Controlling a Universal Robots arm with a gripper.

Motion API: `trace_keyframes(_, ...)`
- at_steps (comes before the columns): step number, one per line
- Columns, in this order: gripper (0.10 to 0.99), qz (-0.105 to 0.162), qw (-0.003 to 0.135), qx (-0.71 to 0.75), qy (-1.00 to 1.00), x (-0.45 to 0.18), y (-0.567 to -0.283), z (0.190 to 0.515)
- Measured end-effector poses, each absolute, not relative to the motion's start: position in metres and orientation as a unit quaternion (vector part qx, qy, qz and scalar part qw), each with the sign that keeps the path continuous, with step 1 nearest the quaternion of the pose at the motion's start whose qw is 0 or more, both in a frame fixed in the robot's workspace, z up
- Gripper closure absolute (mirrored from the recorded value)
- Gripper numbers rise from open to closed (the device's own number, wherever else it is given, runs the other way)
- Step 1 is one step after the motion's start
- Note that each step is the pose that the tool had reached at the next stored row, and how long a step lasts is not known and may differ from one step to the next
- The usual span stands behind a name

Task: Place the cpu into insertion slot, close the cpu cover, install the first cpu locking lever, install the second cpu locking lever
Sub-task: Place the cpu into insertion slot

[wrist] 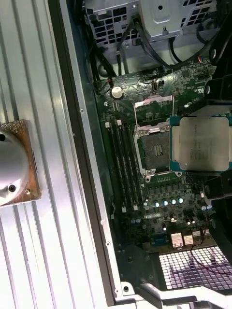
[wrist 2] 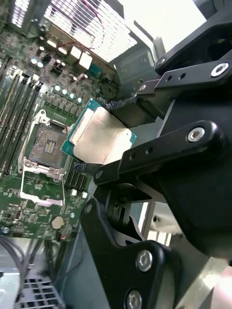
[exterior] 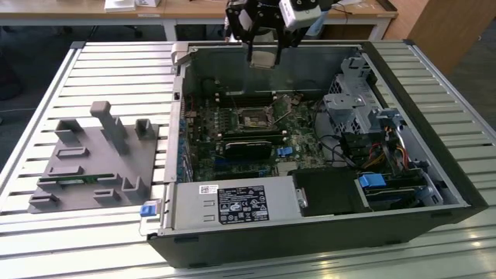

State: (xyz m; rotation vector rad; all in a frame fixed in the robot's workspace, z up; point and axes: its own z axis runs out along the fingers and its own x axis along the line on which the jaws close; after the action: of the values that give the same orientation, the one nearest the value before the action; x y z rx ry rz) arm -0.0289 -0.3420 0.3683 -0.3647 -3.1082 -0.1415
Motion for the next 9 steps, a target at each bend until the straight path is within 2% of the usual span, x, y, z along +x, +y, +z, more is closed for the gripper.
trace_keyframes(9,0.545,-0.045,0.001,-0.188,-0.981,-0.0289,-0.342,0.3666)
